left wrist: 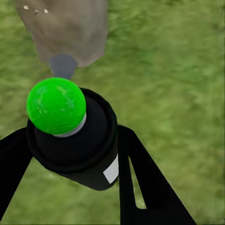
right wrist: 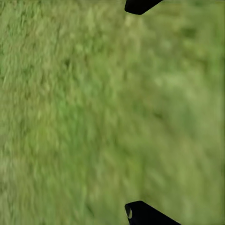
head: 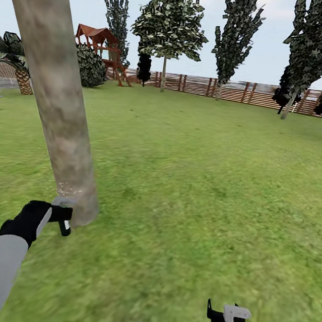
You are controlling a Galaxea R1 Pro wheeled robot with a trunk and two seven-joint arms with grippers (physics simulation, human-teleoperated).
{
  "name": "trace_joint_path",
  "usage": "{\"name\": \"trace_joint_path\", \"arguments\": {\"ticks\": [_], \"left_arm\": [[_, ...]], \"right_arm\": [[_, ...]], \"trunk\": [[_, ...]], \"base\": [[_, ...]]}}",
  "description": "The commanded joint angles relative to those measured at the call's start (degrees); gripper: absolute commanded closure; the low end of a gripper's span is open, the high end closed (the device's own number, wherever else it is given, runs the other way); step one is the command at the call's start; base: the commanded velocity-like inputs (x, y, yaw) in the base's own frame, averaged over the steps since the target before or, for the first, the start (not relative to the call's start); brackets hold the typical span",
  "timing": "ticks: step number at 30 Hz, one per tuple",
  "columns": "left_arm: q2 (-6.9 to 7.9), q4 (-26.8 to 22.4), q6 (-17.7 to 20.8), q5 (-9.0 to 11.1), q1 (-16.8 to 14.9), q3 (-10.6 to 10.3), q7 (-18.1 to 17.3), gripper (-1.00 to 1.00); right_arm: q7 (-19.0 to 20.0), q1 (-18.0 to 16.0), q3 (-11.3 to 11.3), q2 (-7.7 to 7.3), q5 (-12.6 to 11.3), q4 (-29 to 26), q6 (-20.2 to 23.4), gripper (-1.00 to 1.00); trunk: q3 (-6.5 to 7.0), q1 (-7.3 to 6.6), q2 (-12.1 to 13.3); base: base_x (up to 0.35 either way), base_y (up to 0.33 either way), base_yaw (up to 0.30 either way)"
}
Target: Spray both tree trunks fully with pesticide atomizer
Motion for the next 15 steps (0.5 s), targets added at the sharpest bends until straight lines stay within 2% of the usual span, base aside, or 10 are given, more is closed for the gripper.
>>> {"name": "trace_joint_path", "arguments": {"ticks": [1, 3, 4, 6, 9, 10, 11, 14, 15], "left_arm": [[0.62, -2.38, 1.59, -1.29, -0.31, -2.0, -5.75, 1.0], [2.55, -3.71, 2.69, -1.56, -0.41, -3.05, -9.25, 1.0], [3.45, -3.87, 2.87, -1.58, -0.42, -3.15, -9.72, 1.0], [6.45, -4.05, 3.15, -1.61, -1.19, -3.25, -10.31, 1.0], [9.1, -3.52, 3.41, -1.72, -3.64, -3.46, -10.38, 1.0], [10.85, -3.4, 4.16, -1.75, -4.03, -3.5, -10.38, 1.0], [11.38, -3.38, 4.42, -1.78, -4.0, -3.52, -10.38, 1.0], [11.68, -3.65, 5.16, -1.85, -3.87, -3.97, -10.49, 1.0], [11.72, -3.93, 7.32, -1.91, -4.05, -6.02, -10.54, 1.0]], "right_arm": [[-0.38, -0.05, -0.19, -0.04, 0.61, 0.08, -0.15, -1.0], [-0.38, -0.05, -0.19, -0.06, 0.61, 0.08, -0.15, -1.0], [-0.38, -0.05, -0.19, -0.06, 0.61, 0.08, -0.15, -1.0], [-0.38, -0.05, -0.19, -0.06, 0.61, 0.08, -0.15, -1.0], [-0.38, -0.05, -0.19, -0.06, 0.6, 0.08, -0.15, -1.0], [-0.38, -0.05, -0.19, -0.07, 0.61, 0.08, -0.15, -1.0], [-0.38, -0.05, -0.19, -0.07, 0.61, 0.08, -0.15, -1.0], [-0.38, -0.05, -0.19, -0.07, 0.61, 0.08, -0.13, -1.0], [-0.38, -0.05, -0.19, -0.07, 0.61, 0.08, -0.1, -1.0]], "trunk": [[-0.07, 0.0, -0.02], [-0.07, 0.0, -0.02], [-0.07, 0.0, -0.02], [-0.07, 0.0, -0.02], [-0.07, 0.0, -0.02], [-0.07, 0.0, -0.02], [-0.07, 0.0, -0.02], [-0.07, 0.0, -0.02], [-0.07, 0.0, -0.02]], "base": [[0.0, 0.0, 0.0], [0.0, 0.0, 0.0], [0.0, 0.0, 0.0], [0.0, 0.0, 0.0], [0.0, 0.0, 0.0], [0.0, 0.0, 0.0], [0.0, 0.0, 0.0], [0.0, 0.0, 0.0], [0.0, 0.0, 0.0]]}}
